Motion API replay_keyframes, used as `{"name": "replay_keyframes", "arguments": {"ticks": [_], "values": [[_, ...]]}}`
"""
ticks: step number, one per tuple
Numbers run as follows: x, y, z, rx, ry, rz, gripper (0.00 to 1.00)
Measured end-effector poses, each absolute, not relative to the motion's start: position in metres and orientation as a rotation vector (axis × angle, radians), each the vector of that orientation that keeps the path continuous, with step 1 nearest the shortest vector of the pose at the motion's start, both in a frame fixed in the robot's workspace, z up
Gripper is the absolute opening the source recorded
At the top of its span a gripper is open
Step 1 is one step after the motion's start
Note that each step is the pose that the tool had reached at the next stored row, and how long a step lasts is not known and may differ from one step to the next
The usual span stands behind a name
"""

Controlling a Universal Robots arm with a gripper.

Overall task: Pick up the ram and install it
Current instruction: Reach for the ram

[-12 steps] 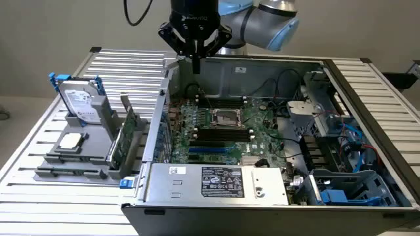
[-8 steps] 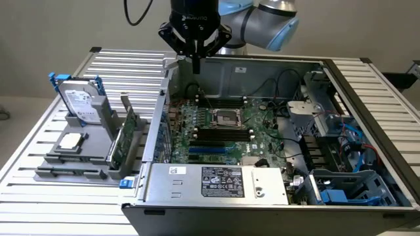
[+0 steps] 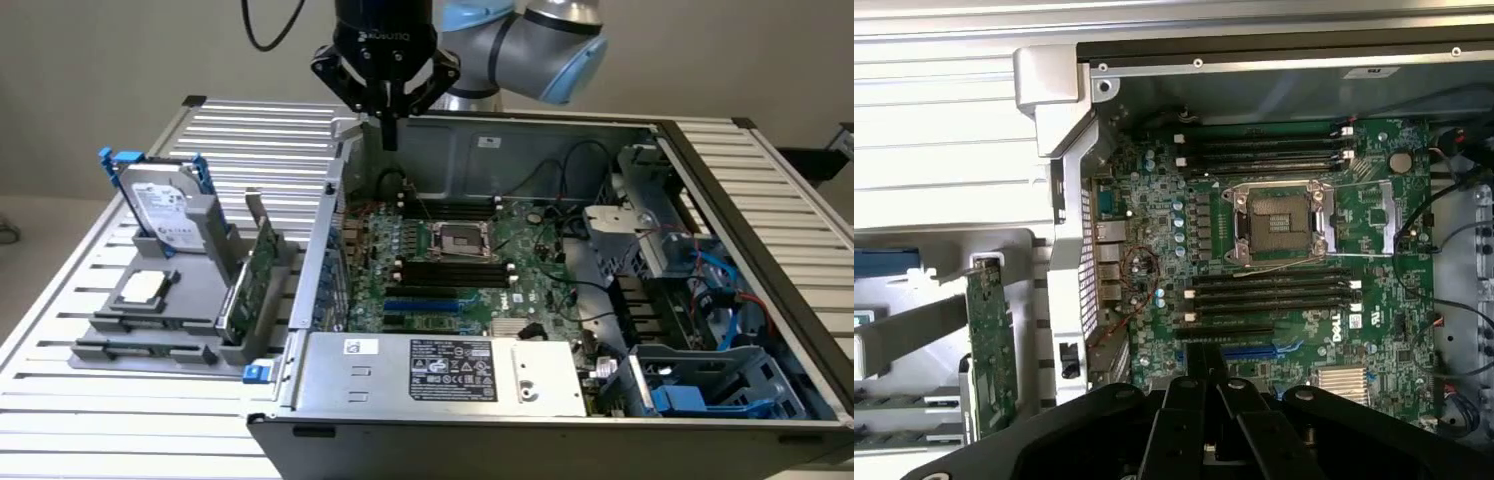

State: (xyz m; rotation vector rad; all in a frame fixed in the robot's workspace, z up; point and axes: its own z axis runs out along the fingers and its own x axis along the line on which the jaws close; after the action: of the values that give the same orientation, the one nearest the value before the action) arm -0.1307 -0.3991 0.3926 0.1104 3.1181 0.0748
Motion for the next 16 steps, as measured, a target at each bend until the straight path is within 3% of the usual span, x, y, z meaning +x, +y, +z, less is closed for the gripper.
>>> {"name": "replay_keyframes", "arguments": {"ticks": [16], "values": [[-0.203,-0.403,0.390,0.110,3.118,0.075,0.11]]}}
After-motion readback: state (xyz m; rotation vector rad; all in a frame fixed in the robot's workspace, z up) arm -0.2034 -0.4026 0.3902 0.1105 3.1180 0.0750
